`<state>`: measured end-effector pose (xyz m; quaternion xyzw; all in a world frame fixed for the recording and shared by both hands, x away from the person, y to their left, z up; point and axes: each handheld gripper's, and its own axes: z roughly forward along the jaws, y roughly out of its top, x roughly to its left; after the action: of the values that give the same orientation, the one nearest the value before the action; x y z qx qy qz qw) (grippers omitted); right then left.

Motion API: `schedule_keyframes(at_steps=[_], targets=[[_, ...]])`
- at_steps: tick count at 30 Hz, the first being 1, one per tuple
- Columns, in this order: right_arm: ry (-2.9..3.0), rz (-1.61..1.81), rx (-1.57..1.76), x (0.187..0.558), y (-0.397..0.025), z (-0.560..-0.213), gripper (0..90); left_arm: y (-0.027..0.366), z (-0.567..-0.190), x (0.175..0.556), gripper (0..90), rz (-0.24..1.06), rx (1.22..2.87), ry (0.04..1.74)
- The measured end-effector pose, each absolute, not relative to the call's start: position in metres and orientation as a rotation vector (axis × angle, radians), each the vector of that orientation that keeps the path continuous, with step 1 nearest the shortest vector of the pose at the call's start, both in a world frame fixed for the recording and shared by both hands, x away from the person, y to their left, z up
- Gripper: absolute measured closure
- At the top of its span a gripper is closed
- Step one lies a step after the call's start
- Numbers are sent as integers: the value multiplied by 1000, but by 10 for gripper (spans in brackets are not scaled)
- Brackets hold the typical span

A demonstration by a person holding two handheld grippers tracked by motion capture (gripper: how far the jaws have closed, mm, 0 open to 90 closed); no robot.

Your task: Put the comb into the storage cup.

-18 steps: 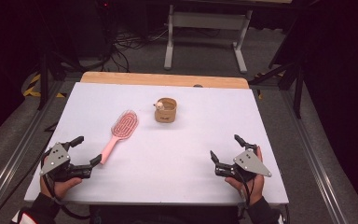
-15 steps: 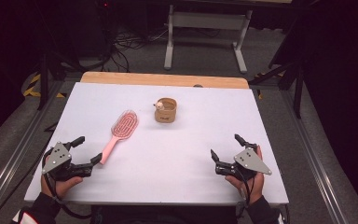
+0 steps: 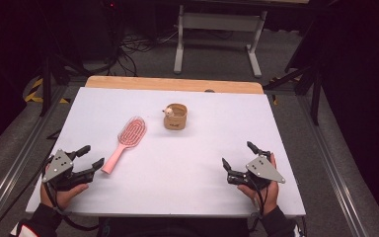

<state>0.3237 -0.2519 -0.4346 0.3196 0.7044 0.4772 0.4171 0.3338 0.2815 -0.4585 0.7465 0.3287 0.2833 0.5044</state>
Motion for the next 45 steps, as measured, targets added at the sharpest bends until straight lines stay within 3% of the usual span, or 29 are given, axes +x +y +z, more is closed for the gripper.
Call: schedule_keyframes(at_steps=[11,19,29,45], targets=[[1773,1184,811,326,-253,-435,62,277,-456,335,264,648,1821,832],[1787,1183,818,328,-254,-436,62,272,-453,341,106,636,1911,931],[1788,1168,836,329,-254,-437,62,264,-441,364,100,511,2064,1084],[1804,1139,849,333,-255,-440,63,218,-439,419,176,333,2265,1227]])
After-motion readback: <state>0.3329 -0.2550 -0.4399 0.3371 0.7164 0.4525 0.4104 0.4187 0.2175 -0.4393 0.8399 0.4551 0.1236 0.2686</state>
